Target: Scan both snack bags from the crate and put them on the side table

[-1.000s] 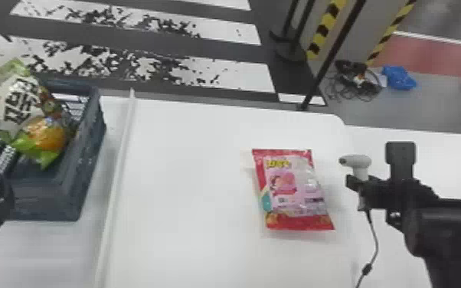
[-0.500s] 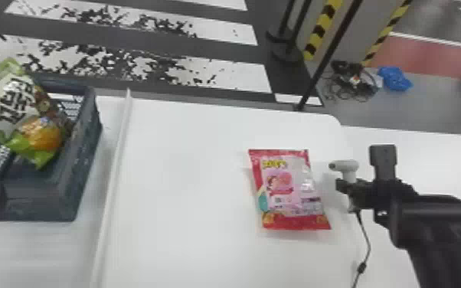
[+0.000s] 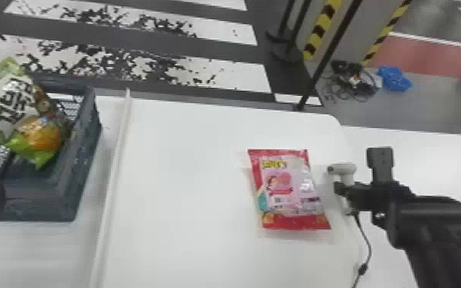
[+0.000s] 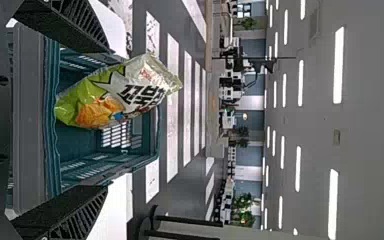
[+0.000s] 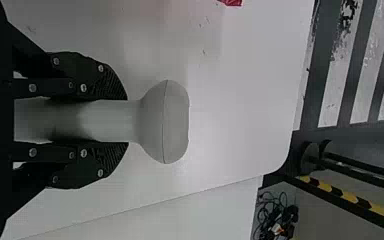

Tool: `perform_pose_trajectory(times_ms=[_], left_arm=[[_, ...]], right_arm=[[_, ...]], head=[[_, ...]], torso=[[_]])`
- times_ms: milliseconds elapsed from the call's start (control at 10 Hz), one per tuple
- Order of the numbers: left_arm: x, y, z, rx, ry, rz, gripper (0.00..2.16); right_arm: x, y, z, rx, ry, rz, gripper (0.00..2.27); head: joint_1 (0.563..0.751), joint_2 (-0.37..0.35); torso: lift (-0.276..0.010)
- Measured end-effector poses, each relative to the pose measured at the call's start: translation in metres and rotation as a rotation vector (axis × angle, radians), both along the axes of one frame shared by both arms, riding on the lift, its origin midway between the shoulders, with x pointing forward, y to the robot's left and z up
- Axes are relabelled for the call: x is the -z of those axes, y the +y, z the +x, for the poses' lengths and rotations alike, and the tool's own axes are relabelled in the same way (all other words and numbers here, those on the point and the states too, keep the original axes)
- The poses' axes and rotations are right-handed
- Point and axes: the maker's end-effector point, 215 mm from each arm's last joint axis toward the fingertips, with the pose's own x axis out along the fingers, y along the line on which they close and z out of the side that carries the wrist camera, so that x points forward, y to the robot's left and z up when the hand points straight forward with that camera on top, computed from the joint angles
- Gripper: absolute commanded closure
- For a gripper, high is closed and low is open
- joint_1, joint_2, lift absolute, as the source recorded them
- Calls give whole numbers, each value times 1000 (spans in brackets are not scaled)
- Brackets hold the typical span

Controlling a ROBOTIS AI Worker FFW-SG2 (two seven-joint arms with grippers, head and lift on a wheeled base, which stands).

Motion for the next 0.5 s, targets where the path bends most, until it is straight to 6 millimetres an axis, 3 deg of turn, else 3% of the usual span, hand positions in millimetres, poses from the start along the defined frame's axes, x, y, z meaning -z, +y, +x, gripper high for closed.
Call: perform_pose_trajectory(times_ms=[100,300,500], left_arm=[[0,0,0,0,0,0,6],[0,1,-2,-2,1,2,6],[0,2,-2,-4,1,1,6]], right_arm=[[1,1,-1,1,2,5,33],[3,0,-4,16,5,14,26],[-11,-7,-7,46,-37,27,70]], head=[[695,-236],[695,-235],[695,-245]], torso=[[-87],[-87],[-87]])
